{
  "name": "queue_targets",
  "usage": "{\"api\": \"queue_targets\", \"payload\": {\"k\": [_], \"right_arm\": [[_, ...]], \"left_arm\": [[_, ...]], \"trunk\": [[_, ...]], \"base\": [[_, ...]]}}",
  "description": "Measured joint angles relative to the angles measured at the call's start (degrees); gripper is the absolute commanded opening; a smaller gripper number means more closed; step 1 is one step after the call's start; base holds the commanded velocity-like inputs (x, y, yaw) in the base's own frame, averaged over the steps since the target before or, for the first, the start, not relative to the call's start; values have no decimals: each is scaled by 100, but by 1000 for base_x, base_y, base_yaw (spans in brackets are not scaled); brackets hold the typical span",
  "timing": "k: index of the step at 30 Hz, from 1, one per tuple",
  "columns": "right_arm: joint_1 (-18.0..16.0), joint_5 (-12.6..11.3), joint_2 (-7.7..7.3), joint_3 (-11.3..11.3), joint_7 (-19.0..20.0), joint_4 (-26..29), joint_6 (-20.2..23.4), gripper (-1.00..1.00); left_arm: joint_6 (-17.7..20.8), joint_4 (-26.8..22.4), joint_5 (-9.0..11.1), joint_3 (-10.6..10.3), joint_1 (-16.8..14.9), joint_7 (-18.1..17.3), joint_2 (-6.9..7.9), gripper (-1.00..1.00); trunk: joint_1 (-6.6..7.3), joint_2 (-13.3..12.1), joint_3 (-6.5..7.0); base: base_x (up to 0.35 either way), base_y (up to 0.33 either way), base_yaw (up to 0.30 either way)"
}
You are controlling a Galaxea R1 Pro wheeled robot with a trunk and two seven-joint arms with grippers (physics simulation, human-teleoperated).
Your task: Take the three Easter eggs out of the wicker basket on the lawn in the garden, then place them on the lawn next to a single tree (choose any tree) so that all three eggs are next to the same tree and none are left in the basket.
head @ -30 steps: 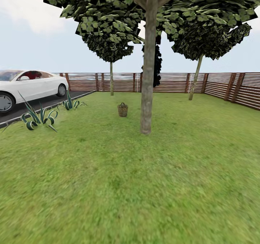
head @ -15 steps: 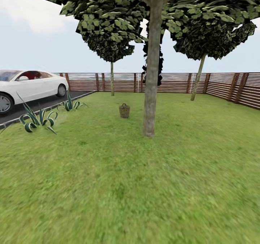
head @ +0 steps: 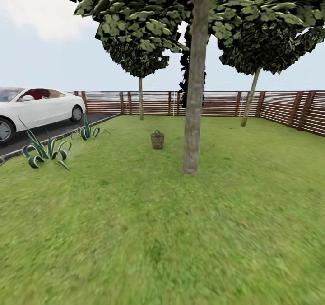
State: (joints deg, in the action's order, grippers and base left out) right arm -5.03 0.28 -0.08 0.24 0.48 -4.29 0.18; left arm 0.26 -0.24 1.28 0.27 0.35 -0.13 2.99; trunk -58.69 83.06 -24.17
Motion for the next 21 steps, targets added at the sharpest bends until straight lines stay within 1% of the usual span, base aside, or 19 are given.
{"api": "queue_targets", "payload": {"k": [7, 21], "right_arm": [[0, -3, 0, 0, 0, 0, -1, 100], [0, -3, 0, 0, 0, 0, 1, 100]], "left_arm": [[-3, 0, 0, -2, 0, -1, 1, 100], [-3, -2, 32, 3, 0, -2, 14, 100]], "trunk": [[0, 0, 0], [0, 0, 0]], "base": [[321, 127, 0], [335, 9, 0]]}}
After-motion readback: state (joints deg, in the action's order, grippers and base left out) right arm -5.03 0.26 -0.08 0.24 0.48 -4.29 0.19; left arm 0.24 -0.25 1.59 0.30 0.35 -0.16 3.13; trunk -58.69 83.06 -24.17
